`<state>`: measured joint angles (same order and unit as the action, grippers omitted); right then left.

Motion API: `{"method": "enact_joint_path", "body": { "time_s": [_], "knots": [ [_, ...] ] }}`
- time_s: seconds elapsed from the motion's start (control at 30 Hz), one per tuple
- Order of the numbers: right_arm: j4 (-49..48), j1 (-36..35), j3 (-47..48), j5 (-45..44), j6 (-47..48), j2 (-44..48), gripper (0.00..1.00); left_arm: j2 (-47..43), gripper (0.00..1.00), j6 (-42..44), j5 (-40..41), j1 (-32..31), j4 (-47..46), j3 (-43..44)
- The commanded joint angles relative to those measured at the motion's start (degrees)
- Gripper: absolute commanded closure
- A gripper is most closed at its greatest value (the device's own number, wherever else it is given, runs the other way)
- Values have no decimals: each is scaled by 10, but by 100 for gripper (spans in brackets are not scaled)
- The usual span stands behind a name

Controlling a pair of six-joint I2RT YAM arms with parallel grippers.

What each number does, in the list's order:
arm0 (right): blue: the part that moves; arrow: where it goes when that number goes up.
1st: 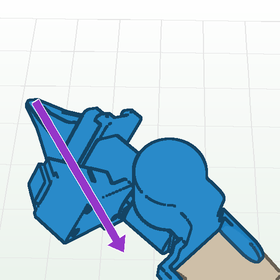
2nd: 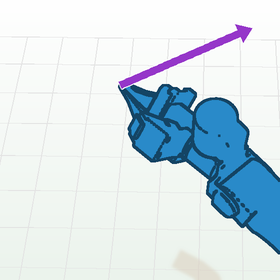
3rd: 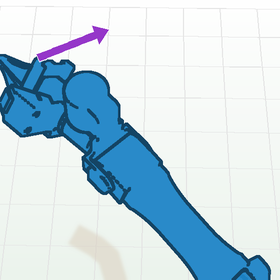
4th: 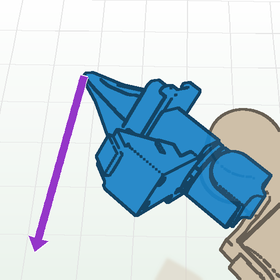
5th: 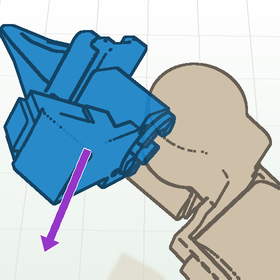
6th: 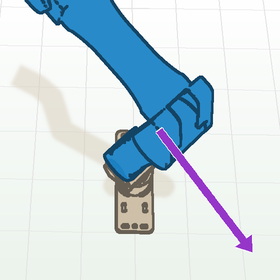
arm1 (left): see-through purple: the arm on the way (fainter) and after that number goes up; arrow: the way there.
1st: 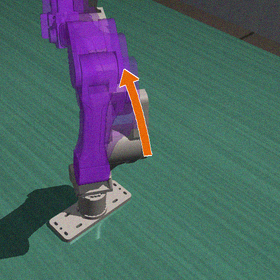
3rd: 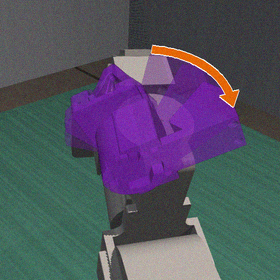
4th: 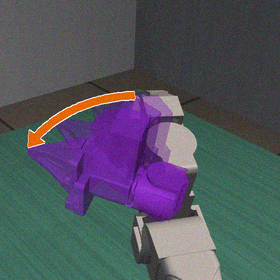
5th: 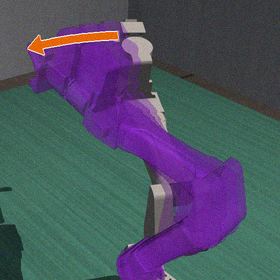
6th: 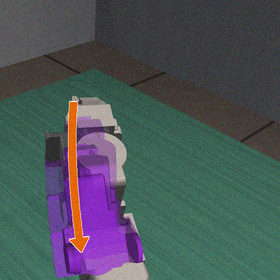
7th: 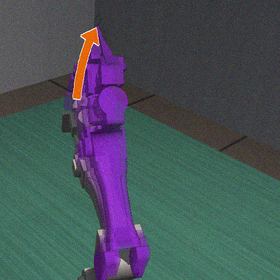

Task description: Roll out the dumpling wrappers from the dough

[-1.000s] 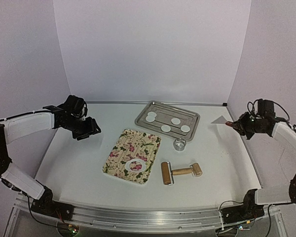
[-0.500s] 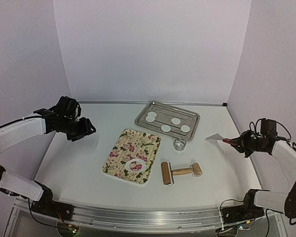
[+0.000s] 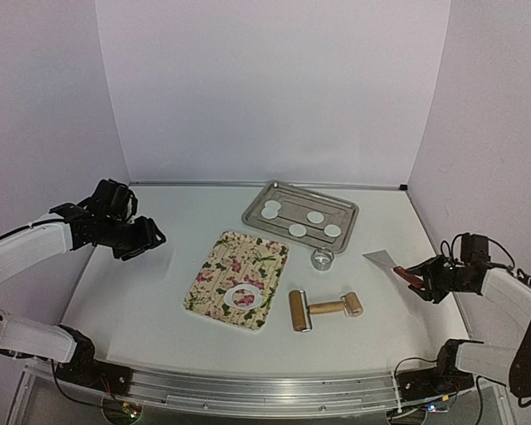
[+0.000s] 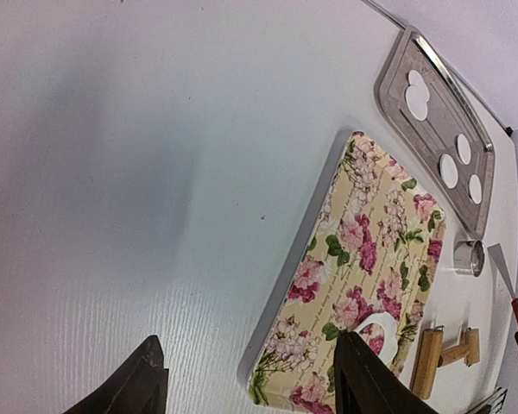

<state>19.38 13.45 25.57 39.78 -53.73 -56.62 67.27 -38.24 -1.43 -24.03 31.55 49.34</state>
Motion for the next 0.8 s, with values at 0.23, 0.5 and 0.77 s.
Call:
{"method": "enact_joint_path", "body": {
  "time_s": [0.23,0.5,0.77],
  "knots": [
    [128,-1,22,-159,84,59,26,-8,10,-14,26,3,22,-2],
    [221,-1,50,-254,124,91,22,-23,7,-14,31,4,19,-16],
    [235,-3,126,-224,218,142,22,-18,1,-35,79,5,51,8]
  ]
}}
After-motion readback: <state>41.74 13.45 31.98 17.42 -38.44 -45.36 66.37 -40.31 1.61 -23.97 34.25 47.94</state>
